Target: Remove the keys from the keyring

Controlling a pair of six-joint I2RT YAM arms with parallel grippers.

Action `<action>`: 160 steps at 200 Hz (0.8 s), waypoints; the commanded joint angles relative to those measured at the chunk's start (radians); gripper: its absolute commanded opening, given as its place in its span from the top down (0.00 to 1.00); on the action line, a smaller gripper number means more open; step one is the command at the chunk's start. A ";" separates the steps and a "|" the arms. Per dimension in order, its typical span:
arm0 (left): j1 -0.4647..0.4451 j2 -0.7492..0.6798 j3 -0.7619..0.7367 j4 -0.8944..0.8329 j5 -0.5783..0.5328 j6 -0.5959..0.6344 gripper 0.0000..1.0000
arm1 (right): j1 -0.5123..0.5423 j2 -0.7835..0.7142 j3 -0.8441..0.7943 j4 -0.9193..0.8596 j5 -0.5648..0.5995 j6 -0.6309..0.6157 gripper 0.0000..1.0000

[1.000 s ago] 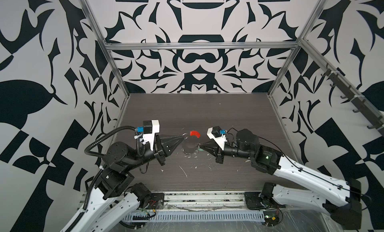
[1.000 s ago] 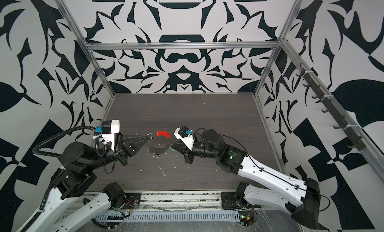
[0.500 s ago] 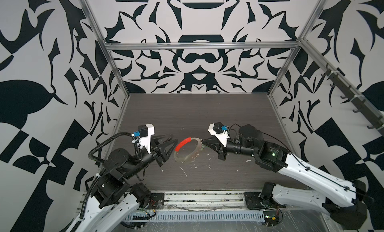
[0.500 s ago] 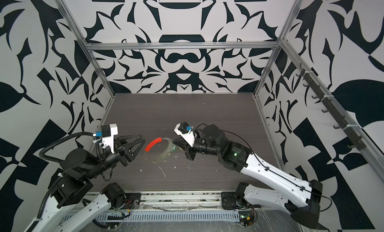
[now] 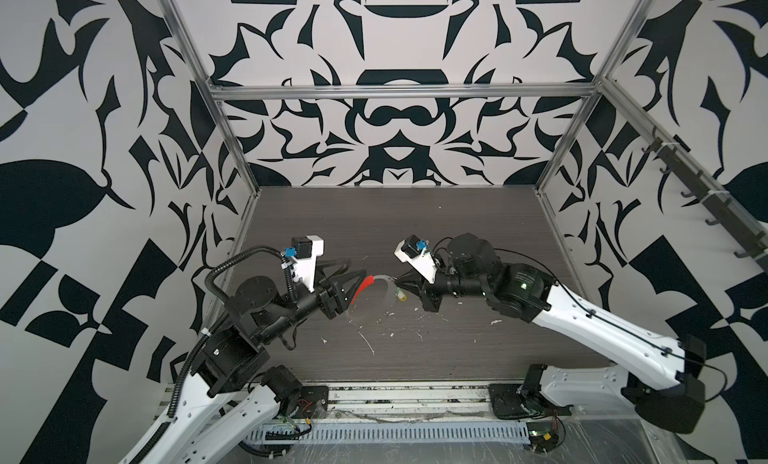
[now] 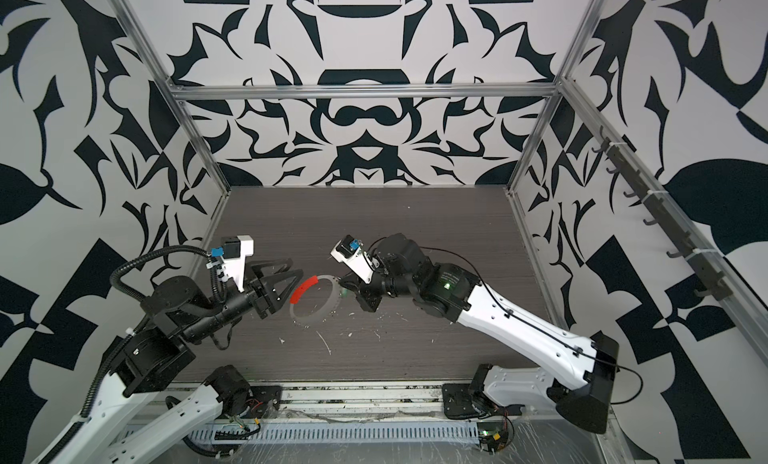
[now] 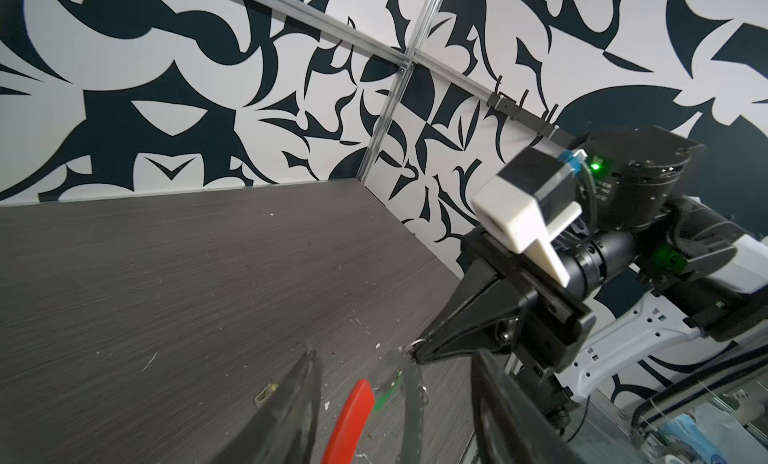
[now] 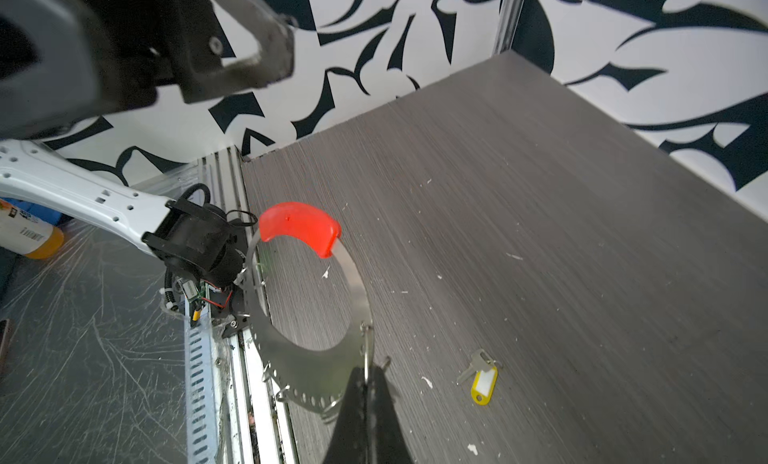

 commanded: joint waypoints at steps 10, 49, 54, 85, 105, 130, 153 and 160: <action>-0.004 0.037 0.049 -0.034 0.094 0.024 0.39 | -0.002 0.017 0.062 -0.069 -0.060 0.068 1.00; -0.004 0.153 0.073 -0.072 0.277 0.049 0.56 | -0.016 0.036 0.051 -0.051 -0.117 0.059 1.00; -0.004 0.165 0.073 -0.077 0.294 0.053 0.57 | -0.018 0.030 0.050 -0.043 -0.127 0.058 1.00; -0.004 0.189 0.072 -0.091 0.328 0.084 0.56 | -0.036 0.014 0.051 -0.031 -0.186 0.059 1.00; -0.005 0.201 0.073 -0.110 0.334 0.115 0.56 | -0.046 0.012 0.051 -0.031 -0.220 0.068 1.00; -0.004 0.216 0.085 -0.156 0.287 0.141 0.64 | -0.060 0.011 0.059 -0.043 -0.237 0.086 1.00; -0.004 0.205 0.088 -0.199 0.237 0.139 0.49 | -0.069 -0.021 0.047 -0.044 -0.183 0.098 1.00; -0.004 0.193 0.079 -0.203 0.216 0.129 0.46 | -0.072 -0.037 0.037 -0.038 -0.160 0.103 1.00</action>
